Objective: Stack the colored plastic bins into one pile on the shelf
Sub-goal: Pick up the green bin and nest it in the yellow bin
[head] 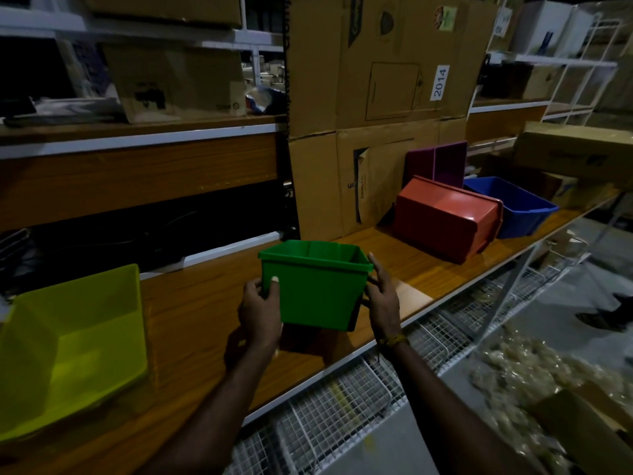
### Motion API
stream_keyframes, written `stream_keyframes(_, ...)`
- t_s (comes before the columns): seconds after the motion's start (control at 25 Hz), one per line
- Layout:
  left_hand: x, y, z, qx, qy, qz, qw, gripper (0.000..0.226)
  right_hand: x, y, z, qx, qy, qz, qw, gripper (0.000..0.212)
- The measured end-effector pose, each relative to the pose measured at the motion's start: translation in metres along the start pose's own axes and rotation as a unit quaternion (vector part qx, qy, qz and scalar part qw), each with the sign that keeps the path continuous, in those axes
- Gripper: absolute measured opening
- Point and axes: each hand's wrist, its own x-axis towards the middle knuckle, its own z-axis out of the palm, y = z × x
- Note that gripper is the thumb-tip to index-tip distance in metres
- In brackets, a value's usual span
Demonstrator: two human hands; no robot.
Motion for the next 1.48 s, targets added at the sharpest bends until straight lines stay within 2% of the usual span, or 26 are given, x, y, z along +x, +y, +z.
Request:
stream_keyframes(0.16, -0.002, -0.005, -0.002, 0.002, -0.066, -0.053, 0.996, 0.058, -0.009, 0.014, 0.006, -0.015, 0.018, 0.037, 0.999, 0.043)
stream_keyframes(0.32, -0.008, -0.012, 0.008, 0.053, -0.097, -0.112, 0.988, 0.088, -0.023, 0.035, 0.016, -0.088, 0.009, 0.02, 0.996, 0.042)
stream_keyframes(0.44, -0.006, -0.028, 0.017, 0.062, -0.125, -0.149, 0.979, 0.098, -0.039, 0.045, 0.029, -0.15, -0.009, 0.011, 0.989, 0.032)
stream_keyframes(0.52, -0.006, -0.034, 0.02, 0.058, -0.126, -0.177, 0.974, 0.088, -0.05, 0.047, 0.038, -0.181, -0.028, 0.013, 0.983, 0.03)
stream_keyframes(0.64, -0.007, -0.037, 0.016, 0.001, -0.136, -0.22, 0.966, 0.06, -0.061, 0.052, 0.042, -0.205, -0.056, -0.013, 0.977, 0.029)
stream_keyframes(0.8, 0.009, -0.042, 0.002, -0.02, -0.164, -0.236, 0.958, 0.043, -0.049, 0.059, 0.038, -0.312, -0.068, -0.033, 0.947, 0.028)
stream_keyframes(0.92, 0.024, -0.044, -0.011, 0.04, -0.156, -0.204, 0.966, 0.031, -0.026, 0.058, 0.03, -0.409, -0.03, -0.021, 0.912, 0.029)
stream_keyframes(1.0, 0.031, -0.045, -0.018, 0.117, -0.135, -0.161, 0.971, 0.026, -0.011, 0.059, 0.021, -0.456, 0.001, -0.01, 0.89, 0.029)
stream_keyframes(1.16, 0.04, -0.038, -0.022, 0.224, -0.069, -0.113, 0.965, 0.023, 0.014, 0.061, -0.002, -0.491, -0.013, -0.014, 0.871, 0.029)
stream_keyframes(1.24, 0.04, -0.033, -0.018, 0.249, -0.043, -0.082, 0.964, 0.028, 0.022, 0.059, -0.006, -0.502, -0.04, -0.022, 0.864, 0.03)
stream_keyframes(1.36, 0.037, -0.034, -0.01, 0.256, -0.011, -0.016, 0.966, 0.04, 0.021, 0.054, -0.004, -0.511, -0.037, -0.038, 0.858, 0.034)
stream_keyframes(1.48, 0.033, -0.038, 0.002, 0.253, -0.023, 0.038, 0.967, 0.039, 0.014, 0.053, 0.003, -0.527, -0.044, -0.046, 0.848, 0.034)
